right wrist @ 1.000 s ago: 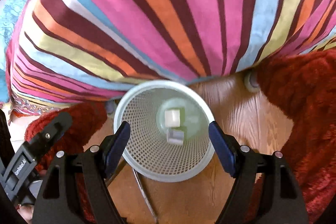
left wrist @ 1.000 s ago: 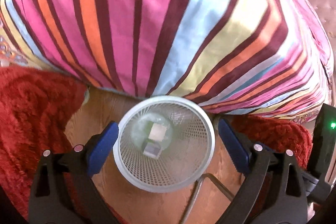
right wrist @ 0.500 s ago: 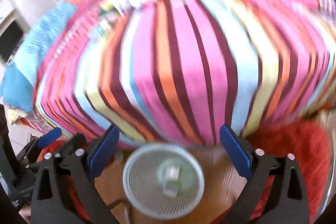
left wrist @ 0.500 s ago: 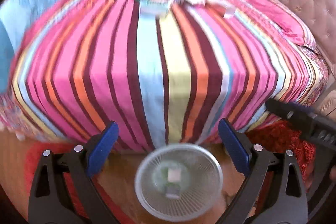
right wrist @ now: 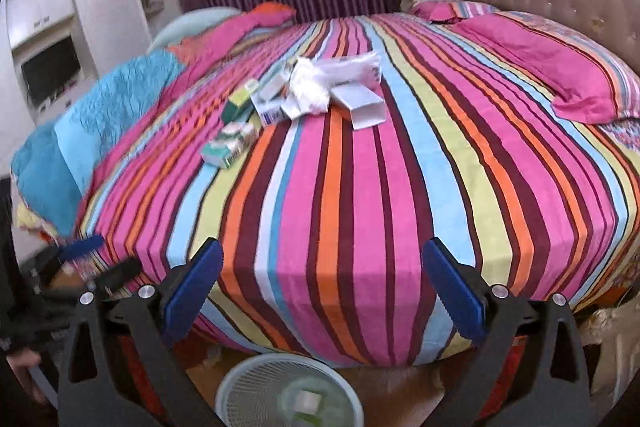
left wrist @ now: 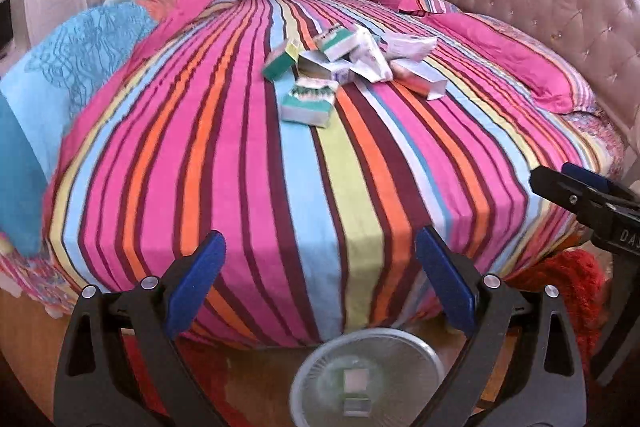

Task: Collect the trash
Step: 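Move both tools back over the bed toward the remaining items, then grasp the green tissue pack with the left tool while the right tool grasps the white box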

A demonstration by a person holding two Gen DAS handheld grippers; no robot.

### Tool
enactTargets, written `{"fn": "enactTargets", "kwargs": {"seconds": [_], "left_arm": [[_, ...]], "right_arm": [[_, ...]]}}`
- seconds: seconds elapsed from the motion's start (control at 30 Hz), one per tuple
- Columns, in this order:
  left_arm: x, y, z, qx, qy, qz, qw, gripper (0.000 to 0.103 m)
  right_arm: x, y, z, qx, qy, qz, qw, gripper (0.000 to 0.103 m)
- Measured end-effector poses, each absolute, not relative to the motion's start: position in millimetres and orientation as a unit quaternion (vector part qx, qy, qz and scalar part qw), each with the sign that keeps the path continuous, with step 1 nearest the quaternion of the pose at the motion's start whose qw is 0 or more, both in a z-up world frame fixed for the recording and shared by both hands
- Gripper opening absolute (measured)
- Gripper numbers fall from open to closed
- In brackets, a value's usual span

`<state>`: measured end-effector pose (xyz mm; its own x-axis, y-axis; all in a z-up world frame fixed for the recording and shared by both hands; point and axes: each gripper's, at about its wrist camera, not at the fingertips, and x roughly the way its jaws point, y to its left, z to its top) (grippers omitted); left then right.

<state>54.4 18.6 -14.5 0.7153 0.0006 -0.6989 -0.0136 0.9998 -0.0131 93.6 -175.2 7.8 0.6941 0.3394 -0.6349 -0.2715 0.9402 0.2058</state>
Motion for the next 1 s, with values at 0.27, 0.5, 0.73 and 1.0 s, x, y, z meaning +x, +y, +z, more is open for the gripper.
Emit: {"fn": "enactTargets", "kwargs": {"seconds": [0.27,0.5,0.73,1.0], "left_arm": [[91.7,26.5,-13.0,-0.015,0.375,-0.008,0.927,0.093],[134.6,32.8,-20.4,-0.011,0.390,-0.012,0.921,0.093],[177.8,41.6,-24.1,-0.014,0.394,-0.008,0.919,0.093],[216.3,45.2,-38.0,-0.018,0.410,-0.026,0.911,0.093]], "right_arm": [[124.5,-179.1,11.1,0.044,0.371,0.165,0.913,0.095],[156.7,-175.2,6.3,0.031,0.380,0.180,0.907,0.095],[196.7,-166.3,-0.4,0.010,0.387,0.187,0.903,0.095],[244.8,-165.7,-6.2,-0.002,0.391,0.189,0.901,0.095]]}}
